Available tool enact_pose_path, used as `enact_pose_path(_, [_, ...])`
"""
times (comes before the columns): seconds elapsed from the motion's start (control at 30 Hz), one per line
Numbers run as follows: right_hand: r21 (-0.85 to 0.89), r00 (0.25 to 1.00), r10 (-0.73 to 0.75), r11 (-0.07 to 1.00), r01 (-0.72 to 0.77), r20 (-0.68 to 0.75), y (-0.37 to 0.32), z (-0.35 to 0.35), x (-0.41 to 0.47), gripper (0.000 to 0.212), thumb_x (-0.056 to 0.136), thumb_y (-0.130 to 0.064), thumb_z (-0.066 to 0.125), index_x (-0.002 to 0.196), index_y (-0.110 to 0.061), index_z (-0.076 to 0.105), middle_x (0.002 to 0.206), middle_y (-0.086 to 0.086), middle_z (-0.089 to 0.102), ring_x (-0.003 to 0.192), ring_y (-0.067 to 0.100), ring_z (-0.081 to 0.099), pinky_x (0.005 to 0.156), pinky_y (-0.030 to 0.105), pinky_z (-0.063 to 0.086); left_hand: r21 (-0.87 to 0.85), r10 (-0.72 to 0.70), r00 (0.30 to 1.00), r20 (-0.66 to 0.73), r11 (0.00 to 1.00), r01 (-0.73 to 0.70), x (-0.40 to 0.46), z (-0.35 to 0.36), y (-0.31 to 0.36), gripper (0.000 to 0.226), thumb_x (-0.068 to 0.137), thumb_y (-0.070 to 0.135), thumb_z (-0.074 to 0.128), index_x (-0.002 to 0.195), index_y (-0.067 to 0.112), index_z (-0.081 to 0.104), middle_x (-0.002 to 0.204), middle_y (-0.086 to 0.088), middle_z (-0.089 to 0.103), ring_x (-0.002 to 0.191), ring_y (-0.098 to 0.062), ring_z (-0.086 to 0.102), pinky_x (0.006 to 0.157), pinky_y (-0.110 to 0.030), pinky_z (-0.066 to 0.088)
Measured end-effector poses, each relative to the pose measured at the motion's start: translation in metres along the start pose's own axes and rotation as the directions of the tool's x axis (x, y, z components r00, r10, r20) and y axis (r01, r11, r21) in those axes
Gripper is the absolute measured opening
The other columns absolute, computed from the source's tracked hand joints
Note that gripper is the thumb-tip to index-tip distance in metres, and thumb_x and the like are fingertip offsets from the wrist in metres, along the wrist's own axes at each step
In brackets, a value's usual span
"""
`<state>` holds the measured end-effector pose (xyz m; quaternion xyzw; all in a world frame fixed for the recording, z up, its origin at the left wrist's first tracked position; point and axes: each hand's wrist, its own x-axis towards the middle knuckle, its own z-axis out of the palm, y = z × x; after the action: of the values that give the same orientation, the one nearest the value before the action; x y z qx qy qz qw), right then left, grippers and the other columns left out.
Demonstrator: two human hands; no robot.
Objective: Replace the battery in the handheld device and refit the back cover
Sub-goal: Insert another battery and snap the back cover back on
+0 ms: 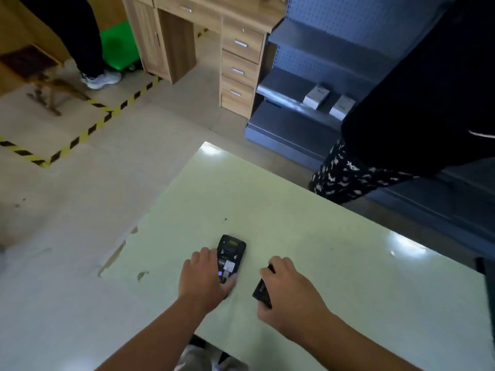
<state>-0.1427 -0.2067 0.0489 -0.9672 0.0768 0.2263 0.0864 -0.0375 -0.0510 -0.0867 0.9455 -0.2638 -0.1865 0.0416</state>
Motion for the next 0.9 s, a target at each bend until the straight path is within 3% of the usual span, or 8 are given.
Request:
enact_pose_path(0.13, [0.004,1.0,0.006,1.0,-0.006,0.012,-0.011,0.006,0.007,0.036,0.086,-0.033,0.054,0.117,-0.015,0.058,0.123,0.007,0.049,0.117,0.026,0.045,0.087,0.035,0.052,-0.093,-0.11,0.993,-0.048,0.99,0.105,0.01,0.028,0.011,0.082,0.071,0.072,0.062,0.123,0.01,0.056,0.106,-0.008,0.058,0.091,-0.029,0.057,0.074,-0.042,0.054])
enact_pose_path(0.33, [0.03,0.999,0.054,0.998,-0.054,0.004,-0.016,0.002,0.007,0.034,0.089,-0.031,0.057,0.118,-0.013,0.057,0.124,0.008,0.048,0.117,0.026,0.045,0.086,0.033,0.049,-0.118,-0.197,0.98,-0.001,0.974,0.196,0.017,0.027,0.025,0.078,0.078,0.064,0.066,0.129,0.008,0.047,0.117,-0.009,0.051,0.101,-0.028,0.055,0.082,-0.037,0.054])
enact_pose_path(0.47, [0.041,0.998,0.06,0.997,-0.059,-0.034,-0.012,0.001,0.004,0.032,0.083,-0.03,0.059,0.11,-0.013,0.059,0.117,0.008,0.051,0.111,0.028,0.05,0.077,0.036,0.053,-0.252,-0.279,0.948,0.155,0.916,0.311,0.022,0.014,0.023,0.084,0.068,0.058,0.077,0.127,0.008,0.044,0.12,-0.01,0.048,0.108,-0.029,0.054,0.089,-0.04,0.053])
enact_pose_path(0.53, [0.057,0.996,0.052,0.997,-0.048,-0.068,-0.01,-0.003,0.0,0.032,0.079,-0.03,0.06,0.106,-0.013,0.061,0.113,0.008,0.053,0.107,0.029,0.053,0.072,0.035,0.052,-0.462,-0.262,0.92,0.291,0.804,0.374,0.024,-0.003,0.019,0.071,0.067,0.045,0.086,0.118,0.01,0.05,0.116,-0.01,0.05,0.101,-0.028,0.061,0.087,-0.044,0.059])
enact_pose_path(0.6, [0.076,0.996,0.038,0.997,-0.031,-0.085,-0.008,-0.011,-0.008,0.037,0.083,-0.031,0.057,0.115,-0.014,0.058,0.12,0.006,0.05,0.112,0.027,0.048,0.077,0.036,0.053,-0.71,-0.176,0.908,0.381,0.573,0.409,0.019,-0.023,0.015,0.055,0.063,0.029,0.094,0.102,0.013,0.059,0.101,-0.012,0.066,0.083,-0.027,0.071,0.073,-0.049,0.066])
enact_pose_path(0.7, [0.138,0.988,-0.024,0.989,0.046,-0.155,-0.005,-0.029,-0.023,0.047,0.084,-0.035,0.056,0.128,-0.019,0.054,0.126,0.002,0.046,0.117,0.023,0.045,0.08,0.037,0.055,-0.867,0.026,0.91,0.415,0.314,0.387,0.006,-0.06,0.01,0.057,0.067,0.023,0.099,0.11,0.01,0.064,0.093,-0.011,0.08,0.084,-0.03,0.08,0.072,-0.045,0.067])
enact_pose_path(0.8, [0.168,0.966,-0.104,0.975,0.146,-0.235,-0.005,-0.043,-0.036,0.057,0.084,-0.036,0.058,0.139,-0.025,0.048,0.132,-0.001,0.047,0.121,0.02,0.042,0.084,0.035,0.056,-0.922,0.147,0.924,0.352,0.226,0.315,-0.008,-0.098,0.016,0.057,0.071,0.021,0.096,0.118,0.01,0.067,0.102,-0.006,0.083,0.09,-0.025,0.08,0.07,-0.032,0.062])
enact_pose_path(0.9, [0.169,0.934,-0.155,0.961,0.218,-0.322,-0.008,-0.051,-0.04,0.067,0.081,-0.035,0.058,0.146,-0.024,0.043,0.137,-0.002,0.051,0.124,0.02,0.044,0.084,0.033,0.056,-0.94,0.167,0.929,0.329,0.156,0.304,-0.015,-0.117,0.024,0.069,0.062,0.037,0.095,0.12,0.013,0.068,0.096,-0.002,0.083,0.084,-0.017,0.078,0.068,-0.03,0.06])
